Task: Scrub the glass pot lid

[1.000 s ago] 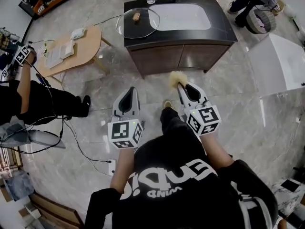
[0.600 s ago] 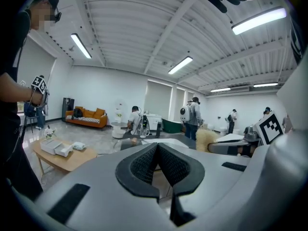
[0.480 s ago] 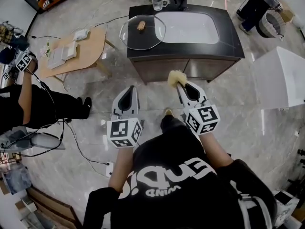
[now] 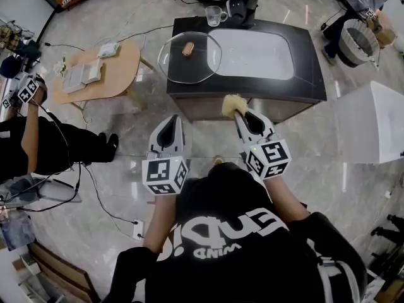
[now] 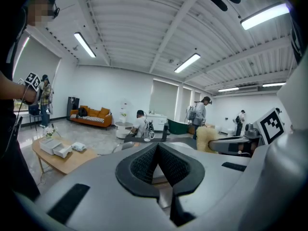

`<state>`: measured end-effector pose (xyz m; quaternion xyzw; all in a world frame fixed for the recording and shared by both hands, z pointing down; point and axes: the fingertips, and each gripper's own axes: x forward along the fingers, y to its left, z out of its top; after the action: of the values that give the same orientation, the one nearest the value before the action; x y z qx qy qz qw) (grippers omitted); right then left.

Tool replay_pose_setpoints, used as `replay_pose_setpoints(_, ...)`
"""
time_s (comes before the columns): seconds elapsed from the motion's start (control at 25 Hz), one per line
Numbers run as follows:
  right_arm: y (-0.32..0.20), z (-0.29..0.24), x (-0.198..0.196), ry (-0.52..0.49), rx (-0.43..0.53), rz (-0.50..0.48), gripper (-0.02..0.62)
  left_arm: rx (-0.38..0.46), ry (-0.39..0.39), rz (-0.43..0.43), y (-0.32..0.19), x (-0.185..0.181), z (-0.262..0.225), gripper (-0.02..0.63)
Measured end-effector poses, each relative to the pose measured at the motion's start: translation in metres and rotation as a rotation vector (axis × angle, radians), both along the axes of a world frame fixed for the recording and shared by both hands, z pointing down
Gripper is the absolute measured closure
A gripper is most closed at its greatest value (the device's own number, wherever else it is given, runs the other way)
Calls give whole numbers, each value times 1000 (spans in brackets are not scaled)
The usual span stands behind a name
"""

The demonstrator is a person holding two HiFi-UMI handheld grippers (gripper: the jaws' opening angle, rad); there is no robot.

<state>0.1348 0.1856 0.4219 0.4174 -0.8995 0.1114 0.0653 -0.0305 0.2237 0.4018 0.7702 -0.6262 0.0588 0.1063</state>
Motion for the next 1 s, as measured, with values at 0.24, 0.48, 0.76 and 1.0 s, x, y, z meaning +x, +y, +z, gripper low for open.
replay_pose_setpoints(0.24, -39, -8, 6, -11, 6, -8, 549, -2, -12, -20, -33, -1, -3, 592)
replay_pose_setpoints(0.48, -61, 5, 2, -11, -24, -11, 549, -13, -20, -34, -52, -9, 4, 592)
replay_pose_setpoints(0.76, -94, 14, -9, 16, -45, -4, 549, -25, -8, -28, -93, -23, 13, 592)
replay_pose_setpoints(1.0, -148, 9, -21, 27, -42, 28, 549, -25, 6, 0, -150, -37, 14, 592)
